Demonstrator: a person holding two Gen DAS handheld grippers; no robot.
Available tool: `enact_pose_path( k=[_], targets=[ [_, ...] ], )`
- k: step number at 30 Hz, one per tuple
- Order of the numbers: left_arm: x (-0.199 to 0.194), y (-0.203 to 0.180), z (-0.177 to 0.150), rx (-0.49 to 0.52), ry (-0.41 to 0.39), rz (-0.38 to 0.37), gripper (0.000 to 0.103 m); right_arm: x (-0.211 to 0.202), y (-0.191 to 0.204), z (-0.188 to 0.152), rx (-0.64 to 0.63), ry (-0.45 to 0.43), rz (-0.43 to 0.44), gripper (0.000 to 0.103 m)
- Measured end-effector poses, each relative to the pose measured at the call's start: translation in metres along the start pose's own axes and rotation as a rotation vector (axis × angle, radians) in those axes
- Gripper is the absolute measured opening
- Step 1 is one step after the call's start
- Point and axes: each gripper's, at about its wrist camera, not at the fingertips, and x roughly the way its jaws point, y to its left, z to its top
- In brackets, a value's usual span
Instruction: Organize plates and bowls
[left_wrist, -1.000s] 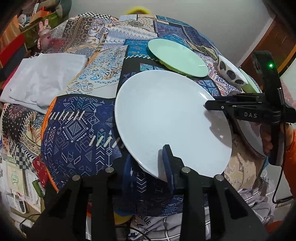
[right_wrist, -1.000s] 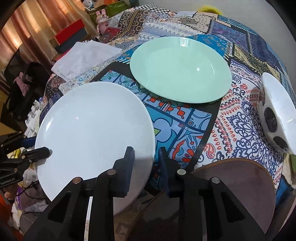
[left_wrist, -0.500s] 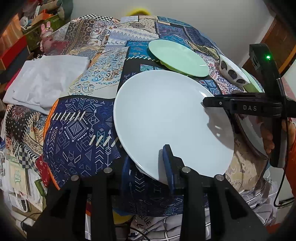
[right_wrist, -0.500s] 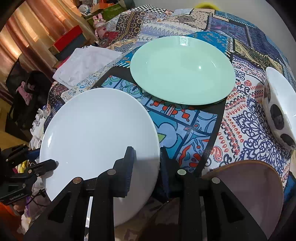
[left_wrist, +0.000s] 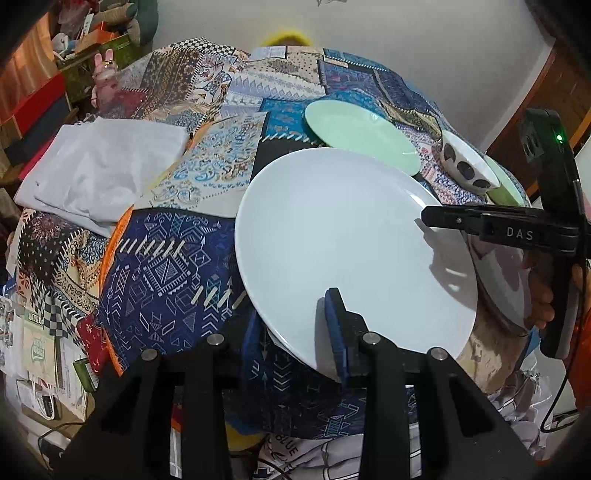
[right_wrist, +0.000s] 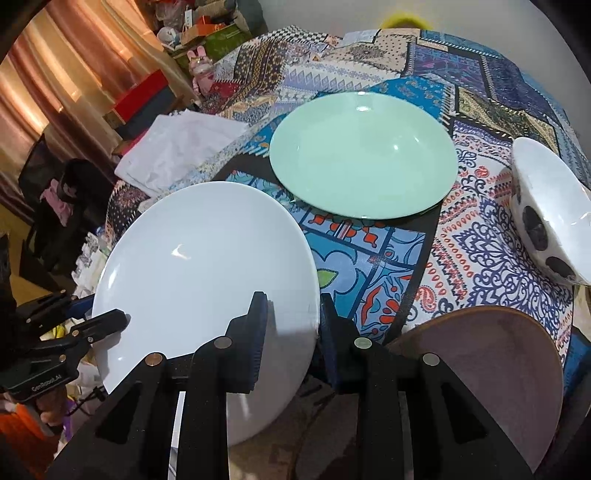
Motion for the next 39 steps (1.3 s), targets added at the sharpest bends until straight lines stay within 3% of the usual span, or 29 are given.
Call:
enact_pose_path(
  k=[21,39],
  targets=[
    [-0.025,-0.051,0.025,0.071,-0.111,-0.075,0.033,-0.066,-0.034,-0.017,0.093,-0.146,-0.03,0.025],
    [-0.015,-0.117,0.036,0.161,-0.114,-0.15,0.033,-0.116,-0.076,-0.052,0.191,-0.226,-0.088,0.025]
  ],
)
